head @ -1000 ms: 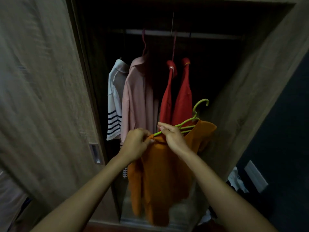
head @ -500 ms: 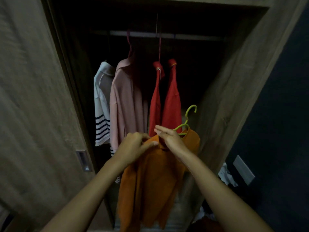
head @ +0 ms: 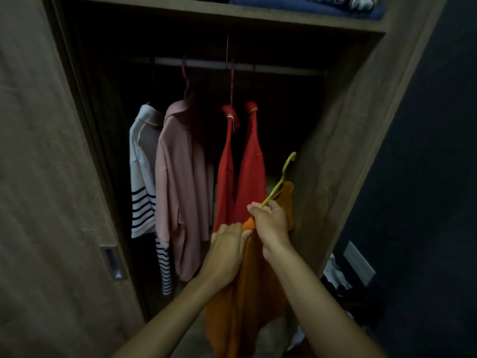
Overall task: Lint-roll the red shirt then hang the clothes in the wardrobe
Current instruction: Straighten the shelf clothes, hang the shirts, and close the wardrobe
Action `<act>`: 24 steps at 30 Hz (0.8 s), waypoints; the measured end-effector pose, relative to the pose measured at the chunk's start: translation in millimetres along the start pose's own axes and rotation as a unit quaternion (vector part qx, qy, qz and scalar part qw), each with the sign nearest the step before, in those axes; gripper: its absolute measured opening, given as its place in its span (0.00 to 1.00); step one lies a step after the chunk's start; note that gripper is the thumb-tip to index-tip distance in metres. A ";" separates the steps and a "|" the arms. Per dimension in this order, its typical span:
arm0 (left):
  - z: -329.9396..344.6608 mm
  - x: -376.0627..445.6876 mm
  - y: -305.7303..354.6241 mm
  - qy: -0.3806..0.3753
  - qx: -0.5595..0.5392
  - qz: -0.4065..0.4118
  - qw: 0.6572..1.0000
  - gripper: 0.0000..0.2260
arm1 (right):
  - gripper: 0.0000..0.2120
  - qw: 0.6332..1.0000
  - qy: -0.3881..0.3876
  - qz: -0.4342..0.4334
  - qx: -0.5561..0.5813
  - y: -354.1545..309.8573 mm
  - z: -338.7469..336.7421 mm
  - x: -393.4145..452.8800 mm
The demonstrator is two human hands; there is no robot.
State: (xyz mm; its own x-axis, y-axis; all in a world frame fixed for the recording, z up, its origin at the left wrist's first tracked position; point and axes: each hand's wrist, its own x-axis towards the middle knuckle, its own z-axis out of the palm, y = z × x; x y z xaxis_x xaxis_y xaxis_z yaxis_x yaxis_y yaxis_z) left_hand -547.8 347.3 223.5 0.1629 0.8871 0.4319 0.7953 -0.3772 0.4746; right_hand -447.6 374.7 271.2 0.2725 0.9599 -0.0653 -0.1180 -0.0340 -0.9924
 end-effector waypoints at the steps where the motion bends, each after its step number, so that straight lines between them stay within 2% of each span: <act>1: 1.4 -0.2 3.1 -0.024 0.009 0.012 1.000 0.12 | 0.12 1.000 -0.002 -0.003 -0.004 -2.4 -2.6 1.9; 3: -1.6 1.3 5.4 -0.083 -0.006 0.054 0.995 0.12 | 0.10 0.999 0.003 -0.015 -0.039 -6.7 -11.5 6.1; 5: -10.5 4.4 4.7 -0.135 -0.045 0.097 0.985 0.19 | 0.12 0.997 0.006 -0.020 -0.073 -7.4 -25.7 11.0; 7: -21.9 10.9 2.2 -0.155 -0.056 0.120 0.979 0.24 | 0.14 0.988 0.019 -0.043 -0.146 -10.6 -41.4 14.5; 11: -43.8 45.6 -3.6 -0.072 0.051 0.161 0.983 0.32 | 0.25 0.952 0.020 -0.091 -0.290 -26.5 -63.6 15.5; 13: -50.9 69.3 -0.7 -0.031 0.106 0.173 0.979 0.31 | 0.27 0.937 0.028 -0.106 -0.330 -38.4 -68.2 15.7; 16: -59.2 105.1 10.6 0.011 0.156 0.183 0.971 0.31 | 0.25 0.917 0.032 -0.151 -0.367 -68.4 -62.6 17.9; 20: -67.5 156.9 25.9 0.045 0.175 0.170 0.969 0.30 | 0.17 0.877 0.059 -0.210 -0.429 -122.6 -39.2 44.1; 24: -71.2 201.6 33.3 0.063 0.185 0.165 0.967 0.29 | 0.15 0.856 0.073 -0.213 -0.465 -171.6 -7.9 86.0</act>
State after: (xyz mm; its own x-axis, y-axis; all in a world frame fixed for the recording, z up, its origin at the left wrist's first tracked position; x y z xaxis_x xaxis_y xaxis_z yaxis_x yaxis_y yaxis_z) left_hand -530.0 494.6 381.0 0.3903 0.6862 0.6138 0.8698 -0.4935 -0.0013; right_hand -396.4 460.9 435.1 0.2254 0.8981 0.3777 0.8151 0.0385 -0.5780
